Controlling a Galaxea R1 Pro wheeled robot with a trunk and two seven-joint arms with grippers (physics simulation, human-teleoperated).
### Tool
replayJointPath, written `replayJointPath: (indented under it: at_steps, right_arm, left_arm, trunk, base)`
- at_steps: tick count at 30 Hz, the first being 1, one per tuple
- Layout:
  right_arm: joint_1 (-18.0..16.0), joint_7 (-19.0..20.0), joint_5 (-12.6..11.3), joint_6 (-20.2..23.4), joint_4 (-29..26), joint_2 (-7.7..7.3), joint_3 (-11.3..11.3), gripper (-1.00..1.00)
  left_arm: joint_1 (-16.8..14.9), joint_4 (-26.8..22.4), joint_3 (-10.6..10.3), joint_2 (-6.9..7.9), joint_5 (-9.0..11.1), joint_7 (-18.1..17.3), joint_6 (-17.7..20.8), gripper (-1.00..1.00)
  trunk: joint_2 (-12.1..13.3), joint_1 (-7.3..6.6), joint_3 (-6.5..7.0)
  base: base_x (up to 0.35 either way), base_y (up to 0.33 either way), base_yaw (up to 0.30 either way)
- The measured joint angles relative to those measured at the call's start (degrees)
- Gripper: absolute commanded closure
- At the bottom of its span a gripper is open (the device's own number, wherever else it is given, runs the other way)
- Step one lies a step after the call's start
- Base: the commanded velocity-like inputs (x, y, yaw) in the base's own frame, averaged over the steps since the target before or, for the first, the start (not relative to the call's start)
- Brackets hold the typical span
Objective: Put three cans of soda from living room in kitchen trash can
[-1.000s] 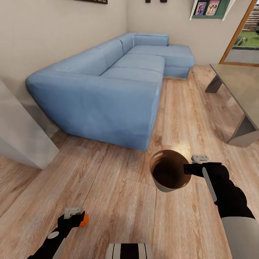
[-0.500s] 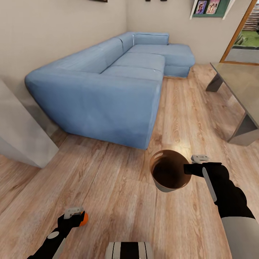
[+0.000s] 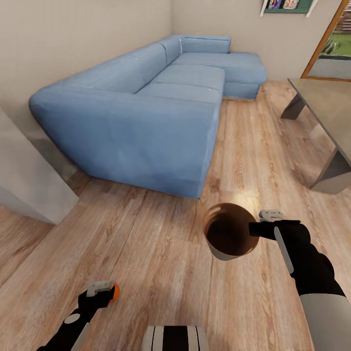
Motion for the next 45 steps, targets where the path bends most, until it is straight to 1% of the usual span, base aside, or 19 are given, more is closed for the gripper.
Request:
replayJointPath:
  at_steps: [2,11,15,27,35,45]
  right_arm:
    - [0.00,0.00,-0.07,0.00,0.00,-0.01,0.02,1.00]
    - [-0.01,0.00,-0.09,0.00,-0.01,-0.02,0.04,1.00]
    - [0.00,0.00,-0.04,0.00,0.00,-0.02,0.05,1.00]
    - [-0.02,0.00,-0.03,0.00,-0.01,0.03,0.05,1.00]
    - [-0.02,0.00,-0.03,-0.01,-0.02,0.02,0.04,1.00]
    - [-0.01,0.00,-0.11,0.00,-0.01,0.05,0.05,1.00]
  left_arm:
    - [0.00,0.00,0.00,0.00,0.00,0.03,0.00,-1.00]
    - [0.00,0.00,0.00,0.00,0.00,0.00,0.00,-1.00]
    - [0.00,0.00,0.00,0.00,0.00,0.00,0.00,-1.00]
    - [0.00,0.00,-0.01,0.00,0.00,0.00,-0.03,-1.00]
    - [0.00,0.00,0.00,0.00,0.00,0.02,-0.06,-1.00]
    - [0.00,0.00,0.00,0.00,0.00,0.00,-0.09,-1.00]
  trunk:
    - [-0.03,0.05,-0.44]
    - [-0.03,0.05,-0.45]
    - [-0.08,0.15,-1.33]
    - [-0.08,0.15,-1.33]
    - [-0.09,0.15,-1.33]
    - [-0.08,0.15,-1.37]
  base:
    - [0.000,0.000,0.000]
    - [0.000,0.000,0.000]
    - [0.000,0.000,0.000]
    - [0.001,0.000,0.000]
    - [0.145,0.000,0.000]
    - [0.024,0.000,0.000]
